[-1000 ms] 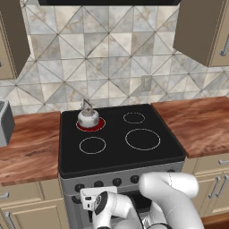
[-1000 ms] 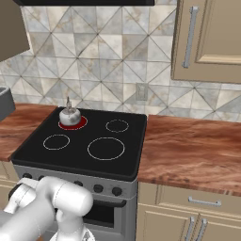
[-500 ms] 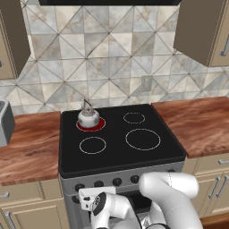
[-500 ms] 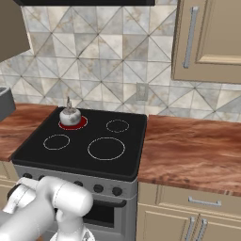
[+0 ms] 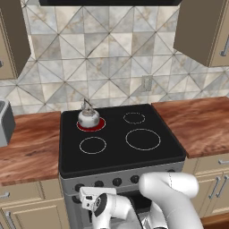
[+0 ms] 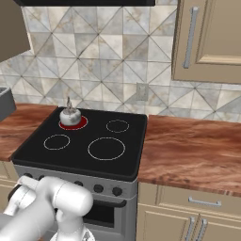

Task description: The kettle is done boiling. Turn off the stove, then wait for 300 timesteps before moving the kettle to the dining table.

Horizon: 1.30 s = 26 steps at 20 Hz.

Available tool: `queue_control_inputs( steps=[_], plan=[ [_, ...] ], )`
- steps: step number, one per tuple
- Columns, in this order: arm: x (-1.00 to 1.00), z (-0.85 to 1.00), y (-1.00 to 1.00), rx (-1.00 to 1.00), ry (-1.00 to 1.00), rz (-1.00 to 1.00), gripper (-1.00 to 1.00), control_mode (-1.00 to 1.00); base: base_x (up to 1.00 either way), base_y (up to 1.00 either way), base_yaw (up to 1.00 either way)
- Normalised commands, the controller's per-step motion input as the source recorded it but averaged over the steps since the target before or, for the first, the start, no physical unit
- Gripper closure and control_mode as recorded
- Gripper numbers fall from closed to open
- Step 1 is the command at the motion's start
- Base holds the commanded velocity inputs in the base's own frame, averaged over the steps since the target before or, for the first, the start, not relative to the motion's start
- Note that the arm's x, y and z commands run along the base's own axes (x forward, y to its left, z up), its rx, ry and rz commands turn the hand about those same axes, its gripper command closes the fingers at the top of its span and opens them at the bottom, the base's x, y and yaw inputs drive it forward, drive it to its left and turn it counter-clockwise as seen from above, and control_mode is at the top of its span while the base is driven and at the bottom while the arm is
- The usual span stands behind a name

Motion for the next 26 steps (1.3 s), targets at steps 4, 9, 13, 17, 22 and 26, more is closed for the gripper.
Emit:
queue_control_inputs(
  steps=[4,9,13,17,22,26],
  plan=[
    [-0.05,-0.24,-0.06,0.33,-0.03,0.0,1.0,-1.0,0.0,0.0,0.0],
    [0.0,-0.19,-0.01,0.31,-0.03,0.0,1.0,-1.0,0.0,0.0,0.0],
    [0.0,-0.2,0.0,0.28,-0.03,0.0,1.0,-1.0,0.0,0.0,0.0],
    [0.0,-0.16,0.0,0.27,0.0,0.0,1.0,-1.0,0.0,0.0,0.0],
    [0.0,-0.08,0.0,0.25,0.0,0.0,1.0,-1.0,0.0,0.0,0.0],
    [0.01,-0.02,0.03,0.25,0.0,-0.02,1.0,-1.0,0.0,0.0,0.0]
  ],
)
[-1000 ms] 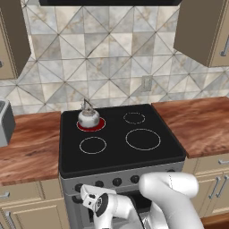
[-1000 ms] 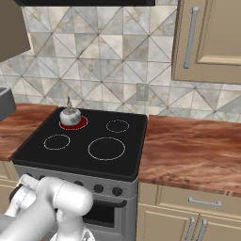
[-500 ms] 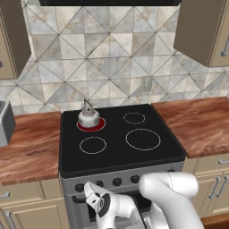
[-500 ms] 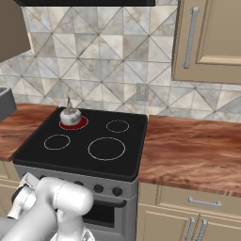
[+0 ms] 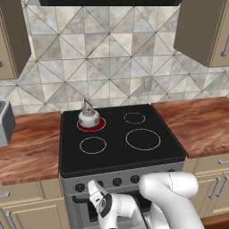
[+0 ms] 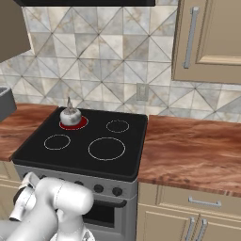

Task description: The kettle is done boiling. Turn off the stove, then wait for 300 timesteps before moving the kettle to the dining table.

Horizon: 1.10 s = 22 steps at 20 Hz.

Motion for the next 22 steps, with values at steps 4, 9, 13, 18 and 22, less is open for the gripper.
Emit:
queue_control_inputs(
  steps=[4,9,13,18,22],
  plan=[
    [0.14,0.0,0.13,0.24,0.0,-0.06,1.0,-1.0,0.0,0.0,0.0],
    [0.17,0.0,0.17,0.22,0.0,-0.07,1.0,-1.0,0.0,0.0,0.0],
    [0.2,0.0,0.19,0.21,0.0,-0.08,1.0,-1.0,0.0,0.0,0.0],
    [0.32,0.0,0.15,0.22,0.0,-0.08,1.0,-1.0,0.0,0.0,0.0],
    [0.38,0.0,0.02,0.22,0.02,-0.02,1.0,-1.0,0.0,0.0,0.0]
  ],
)
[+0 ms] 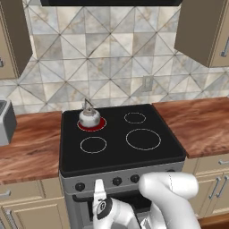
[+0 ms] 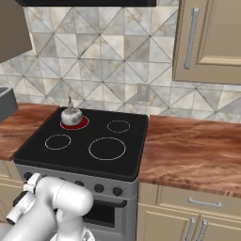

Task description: The kettle is done boiling. Turn off the stove, then wait for 300 timesteps before moving the kettle to the dining table.

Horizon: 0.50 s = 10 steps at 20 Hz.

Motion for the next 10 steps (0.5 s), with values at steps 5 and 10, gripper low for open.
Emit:
queue_control_inputs(
  steps=[5,10],
  plan=[
    [0.24,0.0,0.0,0.22,0.0,0.0,1.0,-1.0,0.0,0.0,0.0],
    [0.16,0.0,0.0,0.25,0.0,0.0,1.0,-1.0,0.0,0.0,0.0]
  ],
)
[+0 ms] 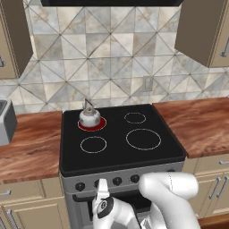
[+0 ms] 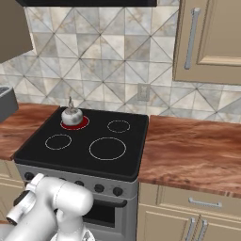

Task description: The kettle is done boiling. Turn off the stove, then wait for 300 timesteps before moving the kettle to the dining table.

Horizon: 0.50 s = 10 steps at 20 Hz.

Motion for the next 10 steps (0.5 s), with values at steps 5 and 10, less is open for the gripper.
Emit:
queue_control_inputs(
  steps=[5,10],
  plan=[
    [0.06,-0.01,0.02,0.29,0.0,0.0,1.0,-1.0,0.0,0.0,0.0],
    [0.08,-0.02,0.06,0.29,0.0,0.0,1.0,-1.0,0.0,0.0,0.0]
  ],
)
